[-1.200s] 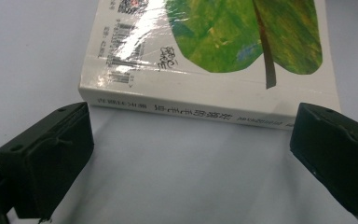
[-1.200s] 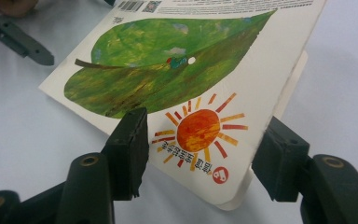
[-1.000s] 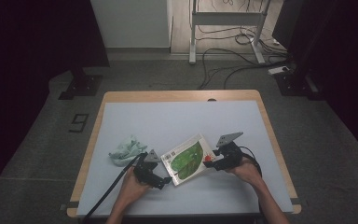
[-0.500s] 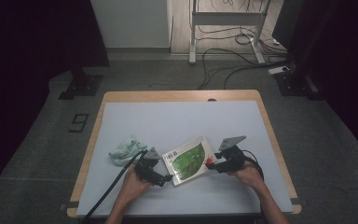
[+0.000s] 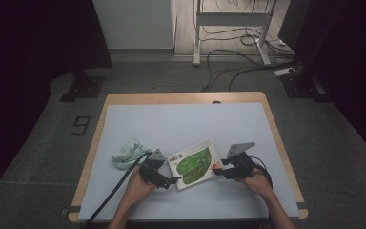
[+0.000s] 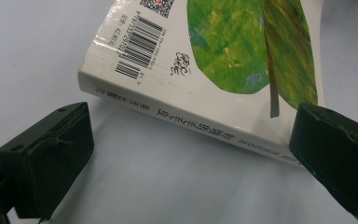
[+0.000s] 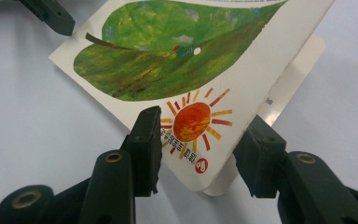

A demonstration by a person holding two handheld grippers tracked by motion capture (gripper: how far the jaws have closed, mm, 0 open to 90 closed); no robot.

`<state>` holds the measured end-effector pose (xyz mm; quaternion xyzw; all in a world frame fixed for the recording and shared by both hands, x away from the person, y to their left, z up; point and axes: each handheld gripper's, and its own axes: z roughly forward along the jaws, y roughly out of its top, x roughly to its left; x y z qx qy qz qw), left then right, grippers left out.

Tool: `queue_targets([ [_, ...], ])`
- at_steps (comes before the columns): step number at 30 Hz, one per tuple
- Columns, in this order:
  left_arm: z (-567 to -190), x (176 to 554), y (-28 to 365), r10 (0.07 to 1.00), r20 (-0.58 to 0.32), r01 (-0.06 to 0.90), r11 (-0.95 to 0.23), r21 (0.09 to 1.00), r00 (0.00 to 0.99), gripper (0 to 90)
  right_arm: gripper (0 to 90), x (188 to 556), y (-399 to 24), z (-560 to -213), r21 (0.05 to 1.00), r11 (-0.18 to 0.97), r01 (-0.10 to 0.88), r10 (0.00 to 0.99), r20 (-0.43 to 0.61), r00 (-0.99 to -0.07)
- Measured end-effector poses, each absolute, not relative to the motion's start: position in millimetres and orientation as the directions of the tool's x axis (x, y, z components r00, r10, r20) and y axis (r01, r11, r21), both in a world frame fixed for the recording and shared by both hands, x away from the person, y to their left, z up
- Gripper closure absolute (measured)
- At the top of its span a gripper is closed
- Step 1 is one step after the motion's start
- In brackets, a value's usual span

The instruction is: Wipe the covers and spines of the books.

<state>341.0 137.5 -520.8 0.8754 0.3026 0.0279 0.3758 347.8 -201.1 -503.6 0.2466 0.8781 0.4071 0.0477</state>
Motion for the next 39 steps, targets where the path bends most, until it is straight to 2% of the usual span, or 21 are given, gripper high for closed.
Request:
queue_targets([
  [11,-522.5,343.7,129.1,0.536,-0.216,0.521,-0.522,0.676,0.816,2.0,53.7,344.8,-202.7,-505.6,0.741,0.545,0.393,0.478,0.111,-0.872],
  [18,-517.5,341.6,125.0,0.524,-0.188,0.489,-0.527,0.694,0.831,6.3,53.5,347.5,-206.3,-507.9,0.731,0.539,0.418,0.472,0.149,-0.869],
  [21,-512.9,340.8,124.5,0.523,-0.168,0.473,-0.530,0.704,0.836,10.0,50.6,348.8,-209.0,-509.4,0.734,0.523,0.433,0.470,0.175,-0.865],
  [24,-507.5,341.6,124.9,0.532,-0.151,0.462,-0.519,0.719,0.833,15.8,47.8,349.2,-209.4,-507.8,0.740,0.517,0.430,0.484,0.161,-0.860],
  [27,-504.5,339.7,123.0,0.536,-0.126,0.450,-0.531,0.718,0.834,17.6,46.4,351.0,-208.7,-504.8,0.745,0.506,0.435,0.508,0.150,-0.848],
  [33,-501.3,334.8,120.5,0.531,-0.110,0.435,-0.540,0.720,0.840,23.3,35.3,356.5,-203.9,-502.4,0.735,0.497,0.460,0.564,0.129,-0.816],
  [39,-498.5,329.1,118.3,0.512,-0.102,0.413,-0.542,0.732,0.853,31.2,32.8,361.2,-198.5,-506.9,0.714,0.501,0.489,0.571,0.152,-0.807],
])
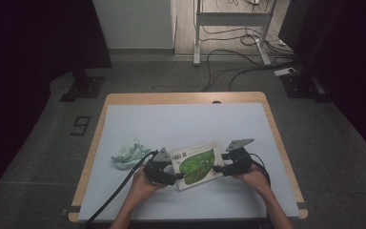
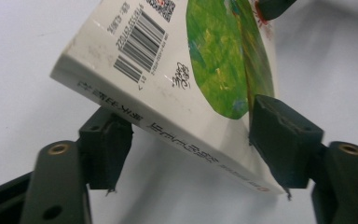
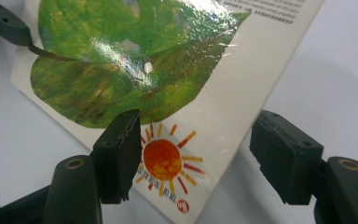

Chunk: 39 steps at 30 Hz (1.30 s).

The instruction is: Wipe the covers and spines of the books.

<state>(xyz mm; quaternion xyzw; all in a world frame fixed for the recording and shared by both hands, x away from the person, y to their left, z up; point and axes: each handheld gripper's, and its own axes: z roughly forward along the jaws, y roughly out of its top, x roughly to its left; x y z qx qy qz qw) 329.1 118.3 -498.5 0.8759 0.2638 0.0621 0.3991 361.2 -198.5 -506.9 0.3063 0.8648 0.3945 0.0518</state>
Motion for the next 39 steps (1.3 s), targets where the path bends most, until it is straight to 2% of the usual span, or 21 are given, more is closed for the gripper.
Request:
queue_targets([
  [4,-496.3,326.5,117.8,0.512,-0.109,0.416,-0.536,0.735,0.852,36.1,33.1,363.3,-195.5,-505.2,0.718,0.496,0.489,0.566,0.160,-0.809],
  [9,-491.7,329.3,121.4,0.513,-0.157,0.445,-0.507,0.738,0.844,45.5,37.4,364.9,-195.5,-497.5,0.724,0.487,0.489,0.575,0.156,-0.803],
  [15,-486.7,333.1,125.2,0.518,-0.201,0.474,-0.471,0.744,0.831,51.8,42.4,365.7,-198.1,-492.9,0.741,0.455,0.493,0.588,0.165,-0.792],
  [27,-472.2,334.2,133.0,0.525,-0.174,0.444,-0.448,0.776,0.833,67.4,49.9,366.7,-198.3,-481.5,0.780,0.414,0.469,0.600,0.154,-0.785],
  [33,-469.1,338.3,137.2,0.534,-0.150,0.430,-0.451,0.782,0.832,68.3,51.2,368.0,-194.0,-477.2,0.791,0.414,0.451,0.603,0.133,-0.787],
  [39,-466.5,344.7,141.7,0.562,-0.060,0.388,-0.487,0.782,0.825,66.1,53.4,372.9,-185.4,-474.7,0.800,0.419,0.430,0.607,0.106,-0.788],
])
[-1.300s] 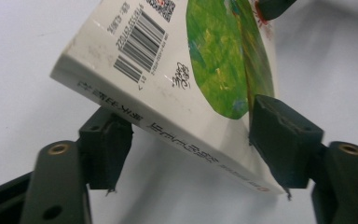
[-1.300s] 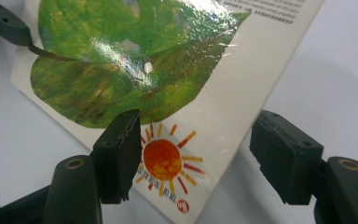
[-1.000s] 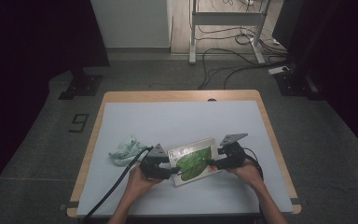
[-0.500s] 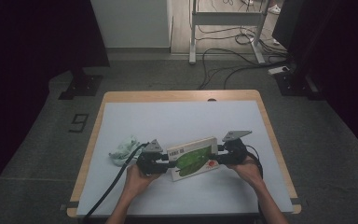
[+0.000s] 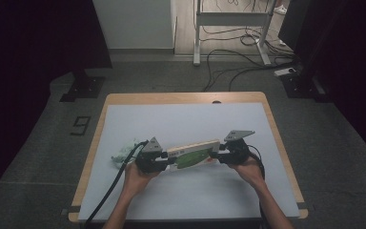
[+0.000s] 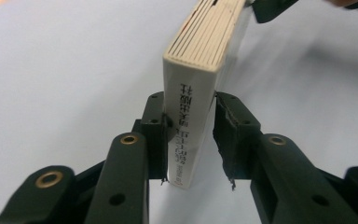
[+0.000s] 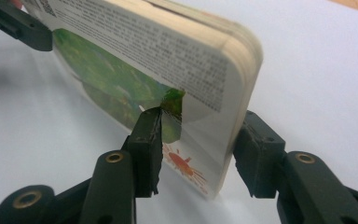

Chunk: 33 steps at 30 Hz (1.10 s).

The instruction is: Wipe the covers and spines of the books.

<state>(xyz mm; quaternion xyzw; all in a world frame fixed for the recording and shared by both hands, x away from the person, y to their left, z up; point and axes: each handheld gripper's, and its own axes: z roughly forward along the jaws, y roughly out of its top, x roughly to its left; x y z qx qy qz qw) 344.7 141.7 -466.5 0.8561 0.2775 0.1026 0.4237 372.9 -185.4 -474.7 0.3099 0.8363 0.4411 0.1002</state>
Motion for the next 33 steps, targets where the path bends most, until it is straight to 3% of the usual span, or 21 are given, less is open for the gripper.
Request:
queue_targets([
  [11,-468.1,362.2,147.1,0.604,-0.005,0.374,-0.486,0.790,0.797,62.1,54.3,387.0,-171.8,-473.5,0.818,0.403,0.411,0.633,0.075,-0.771],
  [33,-457.0,338.7,138.5,0.602,-0.011,0.375,-0.483,0.791,0.799,48.4,47.9,373.8,-180.8,-470.6,0.817,0.400,0.415,0.596,0.112,-0.795],
])
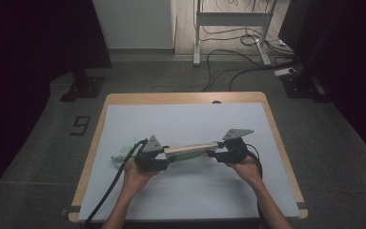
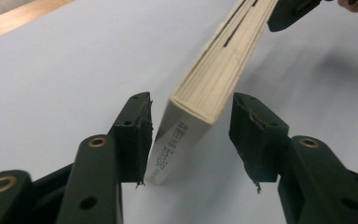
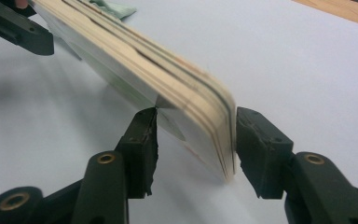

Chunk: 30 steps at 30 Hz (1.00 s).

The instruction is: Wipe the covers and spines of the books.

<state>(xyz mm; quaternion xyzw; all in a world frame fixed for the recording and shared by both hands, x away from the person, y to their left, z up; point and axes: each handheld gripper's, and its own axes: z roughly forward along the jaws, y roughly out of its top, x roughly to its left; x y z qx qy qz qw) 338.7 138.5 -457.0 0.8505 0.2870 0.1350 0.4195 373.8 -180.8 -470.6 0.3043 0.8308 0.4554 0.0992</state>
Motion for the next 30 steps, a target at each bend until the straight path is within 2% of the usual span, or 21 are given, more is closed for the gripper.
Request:
queue_targets([
  [12,-459.3,323.7,140.7,0.602,-0.068,0.413,-0.456,0.788,0.795,40.2,38.4,361.2,-185.2,-470.6,0.791,0.436,0.429,0.582,0.117,-0.805],
  [23,-470.6,309.9,138.9,0.630,-0.099,0.463,-0.446,0.766,0.770,20.0,28.9,343.9,-186.9,-476.5,0.760,0.452,0.467,0.612,0.116,-0.782],
  [30,-479.8,300.4,138.7,0.630,-0.119,0.491,-0.456,0.742,0.767,15.5,25.7,331.2,-190.6,-481.4,0.750,0.457,0.479,0.605,0.132,-0.785],
])
